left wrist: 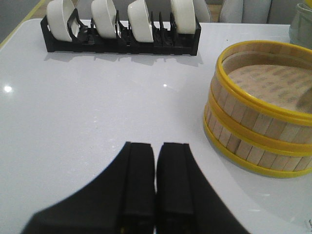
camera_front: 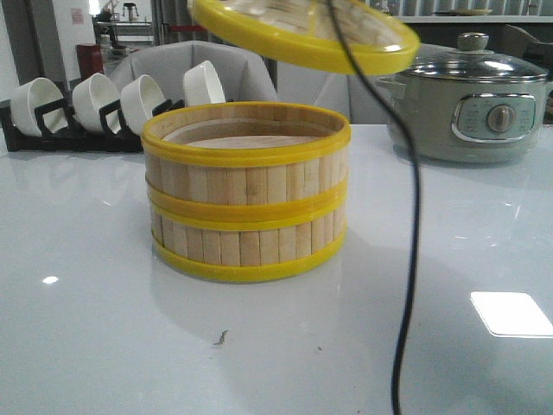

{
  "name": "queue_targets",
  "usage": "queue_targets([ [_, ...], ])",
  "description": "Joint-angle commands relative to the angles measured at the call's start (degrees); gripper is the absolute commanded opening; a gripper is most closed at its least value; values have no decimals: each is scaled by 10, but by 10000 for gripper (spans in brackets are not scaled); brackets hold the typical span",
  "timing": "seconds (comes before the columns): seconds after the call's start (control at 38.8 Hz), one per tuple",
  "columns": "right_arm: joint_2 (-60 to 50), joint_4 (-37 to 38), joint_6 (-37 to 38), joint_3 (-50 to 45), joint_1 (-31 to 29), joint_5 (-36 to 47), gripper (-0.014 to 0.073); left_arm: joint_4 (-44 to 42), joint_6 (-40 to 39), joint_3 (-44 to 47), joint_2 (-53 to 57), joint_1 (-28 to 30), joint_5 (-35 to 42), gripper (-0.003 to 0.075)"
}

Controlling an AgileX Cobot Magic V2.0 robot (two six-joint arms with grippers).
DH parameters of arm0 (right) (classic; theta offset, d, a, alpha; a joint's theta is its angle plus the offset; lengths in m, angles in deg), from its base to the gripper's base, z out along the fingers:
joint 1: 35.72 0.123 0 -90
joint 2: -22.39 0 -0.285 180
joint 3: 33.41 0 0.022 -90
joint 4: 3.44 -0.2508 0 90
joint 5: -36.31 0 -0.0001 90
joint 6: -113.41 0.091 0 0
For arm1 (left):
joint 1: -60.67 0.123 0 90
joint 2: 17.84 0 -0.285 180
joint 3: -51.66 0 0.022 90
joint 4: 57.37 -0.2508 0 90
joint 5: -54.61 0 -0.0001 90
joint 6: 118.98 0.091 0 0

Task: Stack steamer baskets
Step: 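Grasp the lid hub with the right gripper and lift it, then lower the lid onto the top basket and open the right gripper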

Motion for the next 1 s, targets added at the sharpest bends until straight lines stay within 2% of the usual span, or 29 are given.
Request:
queue_targets([
  [0.0, -4, -10, -1, 44, 26, 34, 49, 5, -3, -16, -1, 0, 53, 95],
  [0.33, 73, -7, -1, 115, 47, -11, 49, 5, -3, -16, -1, 0, 53, 95],
  [0.62, 87, 24, -1, 116, 47, -14, 49, 5, -3, -16, -1, 0, 53, 95],
  [0.98, 104, 26, -1, 116, 47, -16, 49, 5, -3, -16, -1, 0, 53, 95],
])
